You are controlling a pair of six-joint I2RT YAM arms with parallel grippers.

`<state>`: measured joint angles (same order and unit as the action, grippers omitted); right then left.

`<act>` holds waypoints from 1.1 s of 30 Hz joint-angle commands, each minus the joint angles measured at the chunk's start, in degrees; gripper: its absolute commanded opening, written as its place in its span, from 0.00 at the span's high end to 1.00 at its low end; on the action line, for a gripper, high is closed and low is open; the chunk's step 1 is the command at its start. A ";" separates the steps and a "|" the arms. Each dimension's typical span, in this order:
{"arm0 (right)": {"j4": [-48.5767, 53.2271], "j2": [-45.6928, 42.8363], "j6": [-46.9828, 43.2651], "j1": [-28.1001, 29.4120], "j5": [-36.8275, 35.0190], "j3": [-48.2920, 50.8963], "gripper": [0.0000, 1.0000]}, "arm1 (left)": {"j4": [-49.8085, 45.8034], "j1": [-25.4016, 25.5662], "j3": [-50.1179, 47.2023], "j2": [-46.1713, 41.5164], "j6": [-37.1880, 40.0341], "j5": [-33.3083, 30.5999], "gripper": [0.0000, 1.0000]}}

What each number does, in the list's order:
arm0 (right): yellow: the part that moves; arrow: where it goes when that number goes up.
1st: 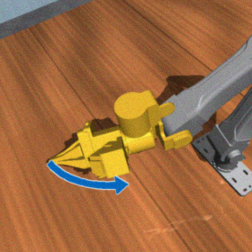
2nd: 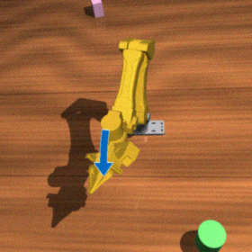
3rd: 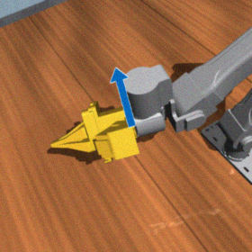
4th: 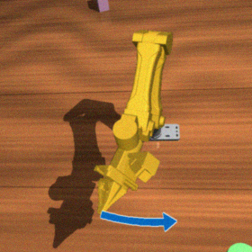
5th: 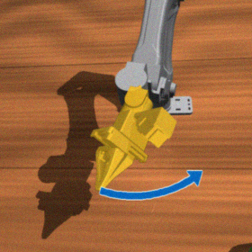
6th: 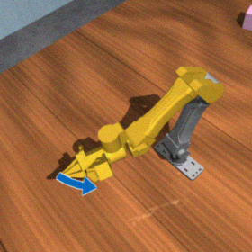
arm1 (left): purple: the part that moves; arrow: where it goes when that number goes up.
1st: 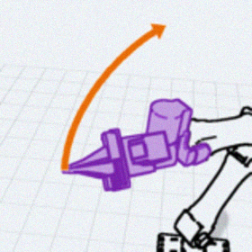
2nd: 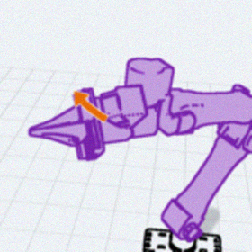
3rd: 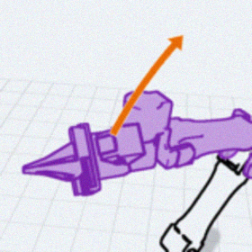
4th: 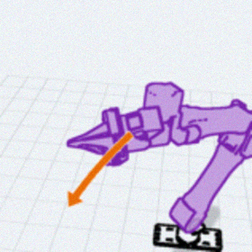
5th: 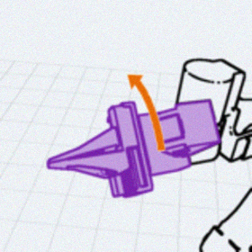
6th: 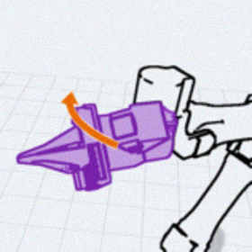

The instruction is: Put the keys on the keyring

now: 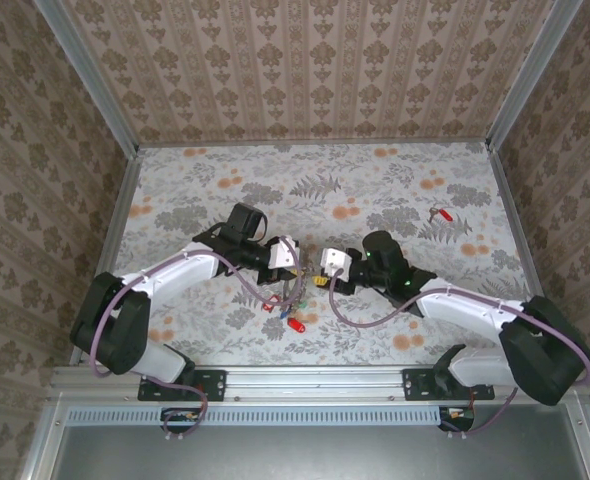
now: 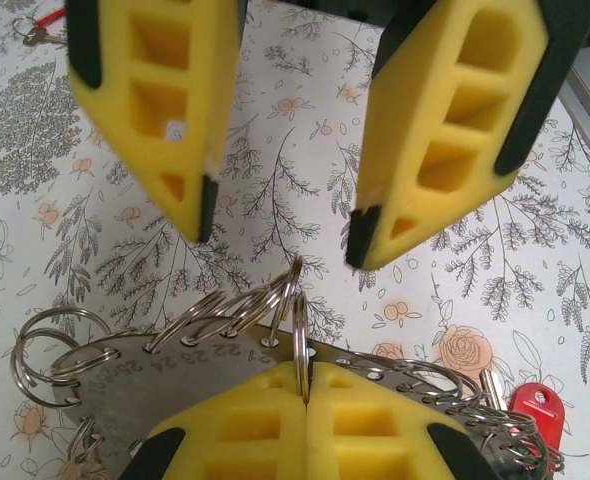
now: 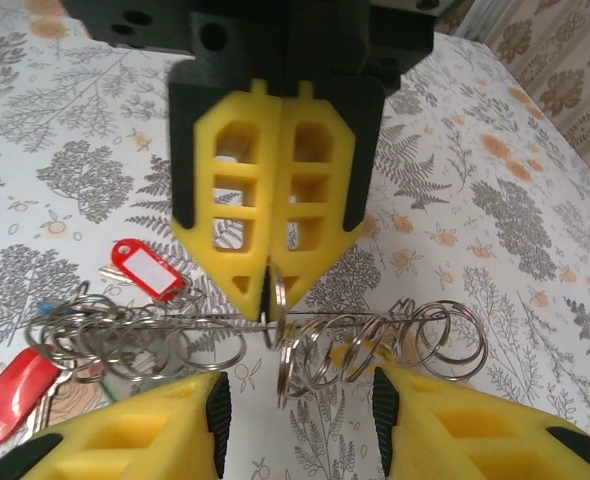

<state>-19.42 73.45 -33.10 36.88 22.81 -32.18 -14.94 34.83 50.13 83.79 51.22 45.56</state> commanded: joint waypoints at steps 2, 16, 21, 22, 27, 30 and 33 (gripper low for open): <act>-7.19 2.20 5.38 -0.36 -4.51 -0.60 0.57 | -0.17 0.15 0.76 1.11 2.73 3.65 1.00; -4.48 12.31 9.92 -3.74 9.63 -6.84 0.67 | 0.14 0.33 0.28 2.45 8.63 6.21 1.00; -5.19 10.98 11.52 -5.04 8.13 -5.79 0.63 | 0.70 0.24 0.24 2.80 8.41 5.68 1.00; -5.00 10.04 11.65 -5.66 8.26 -5.22 0.63 | 0.61 0.20 0.31 2.82 8.45 5.68 1.00; -3.17 2.96 9.89 -8.22 10.67 -0.89 0.60 | 0.39 0.06 0.49 3.09 8.03 5.50 1.00; 2.97 -0.07 6.56 -8.07 14.79 -0.67 0.60 | -0.47 0.06 1.01 3.50 8.10 5.37 1.00; 5.91 -2.53 4.04 -6.06 15.45 -0.18 0.62 | -0.57 0.15 1.11 4.00 7.94 5.24 1.00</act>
<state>-18.44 73.10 -25.65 29.32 34.13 -33.34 -14.59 34.85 50.13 86.56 57.74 49.21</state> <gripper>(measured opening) 0.382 0.055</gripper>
